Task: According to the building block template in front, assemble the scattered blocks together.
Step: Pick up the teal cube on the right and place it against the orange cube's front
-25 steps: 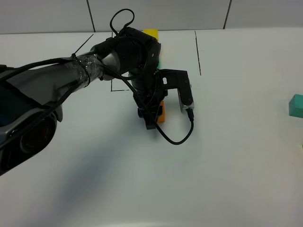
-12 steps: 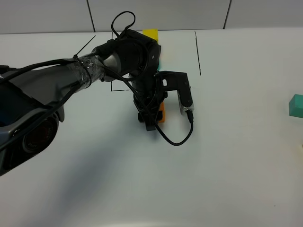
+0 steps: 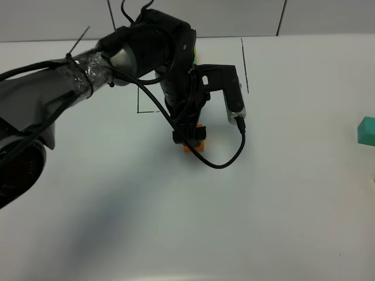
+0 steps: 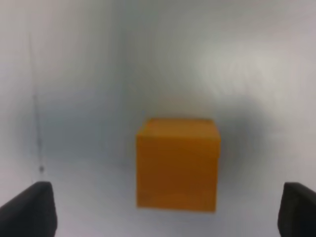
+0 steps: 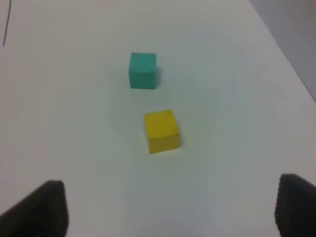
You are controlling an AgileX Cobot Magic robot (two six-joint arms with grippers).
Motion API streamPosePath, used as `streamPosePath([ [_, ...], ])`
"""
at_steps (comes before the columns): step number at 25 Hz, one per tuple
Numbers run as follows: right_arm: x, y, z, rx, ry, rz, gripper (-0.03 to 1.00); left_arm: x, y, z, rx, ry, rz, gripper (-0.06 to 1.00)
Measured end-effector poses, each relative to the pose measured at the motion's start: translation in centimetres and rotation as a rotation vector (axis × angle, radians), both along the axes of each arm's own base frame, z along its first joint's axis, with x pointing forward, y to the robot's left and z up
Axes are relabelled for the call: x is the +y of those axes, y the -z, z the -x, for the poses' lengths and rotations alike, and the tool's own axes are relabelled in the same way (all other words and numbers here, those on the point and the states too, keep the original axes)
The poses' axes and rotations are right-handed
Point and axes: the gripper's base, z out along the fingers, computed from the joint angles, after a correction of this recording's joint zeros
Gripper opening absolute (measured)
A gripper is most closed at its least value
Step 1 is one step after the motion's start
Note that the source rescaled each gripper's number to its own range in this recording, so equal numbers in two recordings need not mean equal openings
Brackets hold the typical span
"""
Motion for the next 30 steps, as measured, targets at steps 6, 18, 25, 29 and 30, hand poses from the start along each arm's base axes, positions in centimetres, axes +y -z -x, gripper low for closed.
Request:
streamPosePath([
  [6,0.0,0.0,0.0,0.0,0.0,0.0,0.77,1.0,-3.9,0.4,-0.02,-0.171,0.059,0.98],
  [18,0.0,0.0,0.0,0.0,-0.001,-0.002,0.77,9.1,-8.2,-2.2,-0.002,-0.657,0.128,0.98],
  [25,0.0,0.0,0.0,0.0,-0.001,-0.002,0.77,14.9,-9.5,-3.3,0.015,-0.88,0.109,0.93],
  [29,0.0,0.0,0.0,0.0,-0.001,-0.002,0.77,17.8,-10.0,-3.7,0.025,-0.997,0.111,0.86],
  [30,0.0,0.0,0.0,0.0,-0.001,-0.002,0.77,18.6,-10.3,-3.8,0.021,-1.024,0.118,0.84],
])
